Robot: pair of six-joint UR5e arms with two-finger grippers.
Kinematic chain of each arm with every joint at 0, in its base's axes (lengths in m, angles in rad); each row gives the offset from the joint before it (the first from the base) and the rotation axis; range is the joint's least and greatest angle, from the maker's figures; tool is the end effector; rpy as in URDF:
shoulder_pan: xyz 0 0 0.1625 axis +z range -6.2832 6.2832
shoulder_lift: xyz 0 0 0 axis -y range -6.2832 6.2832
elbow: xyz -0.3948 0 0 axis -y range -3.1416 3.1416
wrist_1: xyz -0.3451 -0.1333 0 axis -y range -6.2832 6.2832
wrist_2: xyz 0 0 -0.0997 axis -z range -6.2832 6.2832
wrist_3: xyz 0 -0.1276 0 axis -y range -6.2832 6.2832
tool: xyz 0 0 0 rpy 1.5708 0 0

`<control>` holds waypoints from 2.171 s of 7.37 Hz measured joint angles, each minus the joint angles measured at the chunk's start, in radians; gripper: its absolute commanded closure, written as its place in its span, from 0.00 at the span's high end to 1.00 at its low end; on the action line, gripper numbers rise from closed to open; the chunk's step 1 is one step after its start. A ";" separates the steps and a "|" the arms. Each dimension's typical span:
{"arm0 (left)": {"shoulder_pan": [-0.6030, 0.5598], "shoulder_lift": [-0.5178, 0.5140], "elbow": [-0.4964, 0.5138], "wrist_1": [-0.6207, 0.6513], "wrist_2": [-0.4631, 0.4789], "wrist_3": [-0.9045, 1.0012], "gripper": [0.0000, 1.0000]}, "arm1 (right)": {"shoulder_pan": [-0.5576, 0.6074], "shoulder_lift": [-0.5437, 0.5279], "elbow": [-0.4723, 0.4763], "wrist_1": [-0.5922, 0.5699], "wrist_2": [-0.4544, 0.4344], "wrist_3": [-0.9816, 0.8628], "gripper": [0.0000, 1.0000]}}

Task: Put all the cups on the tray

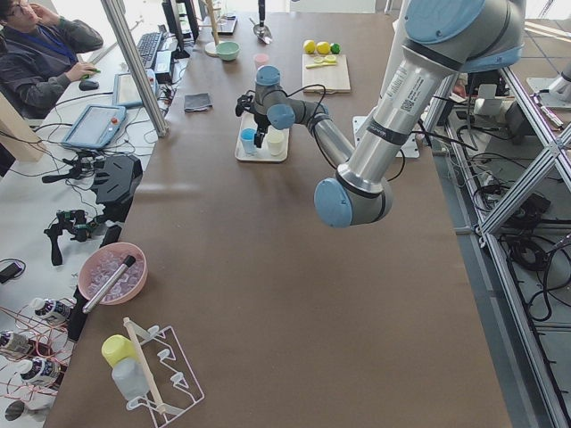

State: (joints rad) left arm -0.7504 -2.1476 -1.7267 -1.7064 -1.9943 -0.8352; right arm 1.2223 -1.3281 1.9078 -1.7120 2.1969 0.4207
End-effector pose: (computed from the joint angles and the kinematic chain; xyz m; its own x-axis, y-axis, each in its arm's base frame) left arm 0.4020 -0.4854 0.2617 0.6136 0.2643 -0.7441 -0.0263 0.9486 0.3153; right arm -0.1218 -0.5066 0.4080 0.7439 -0.1185 0.6577 0.0059 0.9853 0.1709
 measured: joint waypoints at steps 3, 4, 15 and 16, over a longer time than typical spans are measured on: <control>-0.134 0.052 -0.161 0.159 -0.022 0.199 0.98 | 0.010 -0.002 0.030 0.004 -0.024 0.011 1.00; -0.153 0.068 -0.182 0.164 -0.019 0.249 0.98 | 0.010 0.001 0.026 0.005 -0.038 0.014 1.00; -0.200 0.102 -0.144 0.164 -0.066 0.292 0.98 | -0.065 0.004 -0.140 0.232 -0.038 0.068 1.00; -0.199 0.104 -0.144 0.164 -0.068 0.281 0.98 | -0.077 0.004 -0.182 0.249 -0.042 0.076 1.00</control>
State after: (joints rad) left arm -0.9495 -2.0440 -1.8703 -1.5426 -2.0621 -0.5538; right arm 1.1455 -1.3244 1.7254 -1.4632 2.1547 0.4971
